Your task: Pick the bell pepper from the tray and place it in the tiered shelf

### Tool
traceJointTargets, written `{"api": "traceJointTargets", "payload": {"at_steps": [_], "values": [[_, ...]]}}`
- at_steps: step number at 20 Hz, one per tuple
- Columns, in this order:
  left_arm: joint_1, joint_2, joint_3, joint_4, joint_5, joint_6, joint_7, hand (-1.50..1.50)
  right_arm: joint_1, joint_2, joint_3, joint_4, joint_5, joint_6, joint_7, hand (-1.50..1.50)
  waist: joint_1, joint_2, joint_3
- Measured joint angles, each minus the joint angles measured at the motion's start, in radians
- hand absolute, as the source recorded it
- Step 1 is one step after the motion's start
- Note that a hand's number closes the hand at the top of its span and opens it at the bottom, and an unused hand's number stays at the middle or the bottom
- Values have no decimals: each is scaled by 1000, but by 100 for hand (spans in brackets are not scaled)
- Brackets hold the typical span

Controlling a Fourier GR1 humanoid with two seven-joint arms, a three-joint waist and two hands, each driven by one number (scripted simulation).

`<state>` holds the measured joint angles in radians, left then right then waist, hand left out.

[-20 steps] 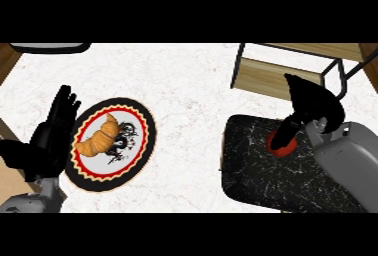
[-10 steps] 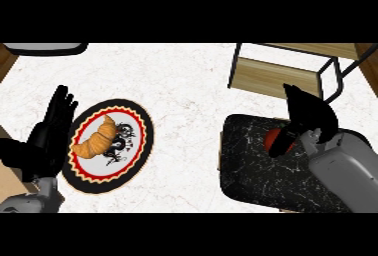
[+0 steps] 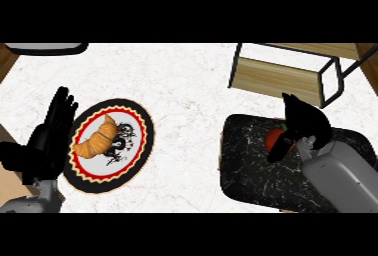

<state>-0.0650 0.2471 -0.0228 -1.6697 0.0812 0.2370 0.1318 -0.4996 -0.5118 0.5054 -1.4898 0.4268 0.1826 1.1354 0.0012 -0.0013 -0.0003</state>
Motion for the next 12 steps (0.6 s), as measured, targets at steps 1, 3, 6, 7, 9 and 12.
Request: {"api": "traceJointTargets", "payload": {"at_steps": [1,3,6,7,9,12], "values": [[0,1,4,-1,0,-5,2,0,4,9,-7,15,15,-1,-14,-150,1,0,0],[-7,2,12,-4,-1,-8,14,0,36,19,-16,-19,40,-1,-15,-150,-1,0,0],[-7,-1,22,-6,-4,-15,13,0,48,55,-27,35,90,-5,-43,-150,1,1,0],[2,-4,22,-11,-7,-18,12,0,53,61,-37,49,103,-3,-55,-150,2,1,0],[5,-10,20,-17,-17,-19,17,0,51,84,-58,91,133,-5,-77,-150,3,1,0],[4,-21,29,-9,-14,-32,11,0,79,110,-83,93,162,-1,-93,-150,1,1,0]]}}
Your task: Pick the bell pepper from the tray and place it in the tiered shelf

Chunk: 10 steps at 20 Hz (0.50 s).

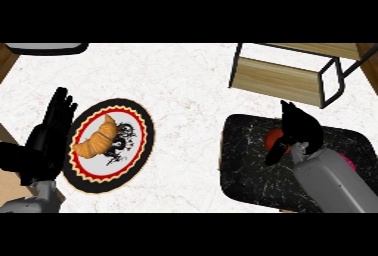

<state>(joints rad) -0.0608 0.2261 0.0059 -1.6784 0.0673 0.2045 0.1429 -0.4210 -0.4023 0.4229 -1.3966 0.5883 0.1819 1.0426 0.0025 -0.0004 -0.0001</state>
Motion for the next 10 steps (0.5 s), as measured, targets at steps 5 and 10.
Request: {"api": "traceJointTargets", "payload": {"at_steps": [5,10], "values": [[6,-17,-6,-8,-21,-2,1,0,-8,48,-41,62,19,18,-20,150,1,-3,-3],[13,-25,2,-19,-26,-10,3,0,7,49,-31,52,72,38,-69,150,2,-9,-7]]}}
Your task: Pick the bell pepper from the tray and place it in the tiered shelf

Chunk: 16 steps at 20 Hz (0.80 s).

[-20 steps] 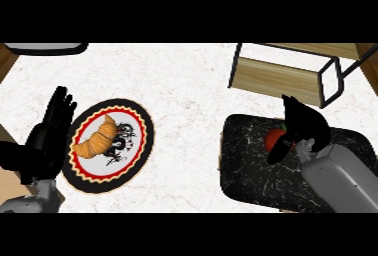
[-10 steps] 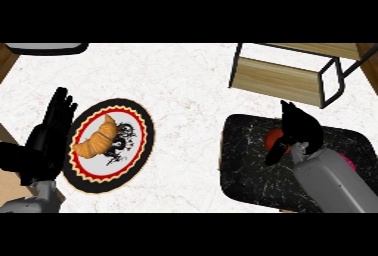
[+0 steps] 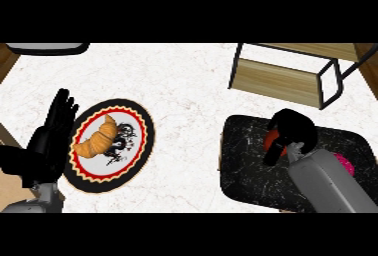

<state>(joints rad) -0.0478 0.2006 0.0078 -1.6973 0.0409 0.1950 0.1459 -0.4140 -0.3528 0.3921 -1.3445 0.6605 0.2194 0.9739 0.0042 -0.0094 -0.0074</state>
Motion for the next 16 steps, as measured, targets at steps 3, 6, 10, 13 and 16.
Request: {"api": "traceJointTargets", "payload": {"at_steps": [3,6,10,13,16], "values": [[-19,7,20,16,8,-14,0,0,-12,1,8,12,49,5,-18,150,0,-1,-1],[-5,4,24,5,3,-21,-1,0,-11,39,24,7,103,-1,-17,150,0,-2,-2],[-15,-5,23,-1,-3,-18,13,0,-22,96,53,15,168,-6,-13,150,-6,-5,-10],[-29,8,39,12,3,-27,14,0,-26,160,68,-21,193,-21,3,150,-10,-5,-10],[-26,-3,40,33,-2,-25,-11,0,-34,238,59,-50,189,-52,12,150,-6,2,-1]]}}
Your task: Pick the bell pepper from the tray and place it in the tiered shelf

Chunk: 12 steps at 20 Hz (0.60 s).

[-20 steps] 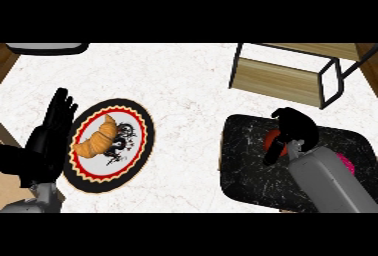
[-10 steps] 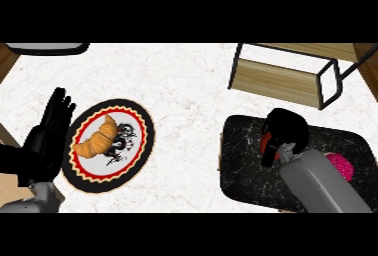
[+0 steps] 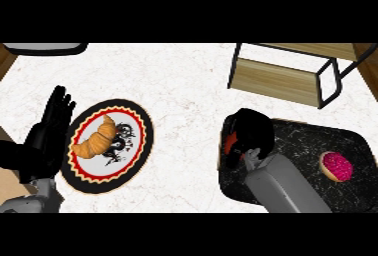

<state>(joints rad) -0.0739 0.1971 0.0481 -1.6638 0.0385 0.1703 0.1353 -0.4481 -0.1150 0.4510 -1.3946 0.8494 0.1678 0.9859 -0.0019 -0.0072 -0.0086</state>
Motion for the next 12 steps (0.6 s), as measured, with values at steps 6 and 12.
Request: {"api": "traceJointTargets", "payload": {"at_steps": [6,12], "values": [[0,-8,-5,1,-9,0,9,0,-31,76,-26,-143,20,-56,36,150,1,3,7],[-7,-6,8,17,-3,-6,1,0,-136,98,-96,-324,95,-111,102,150,-6,0,7]]}}
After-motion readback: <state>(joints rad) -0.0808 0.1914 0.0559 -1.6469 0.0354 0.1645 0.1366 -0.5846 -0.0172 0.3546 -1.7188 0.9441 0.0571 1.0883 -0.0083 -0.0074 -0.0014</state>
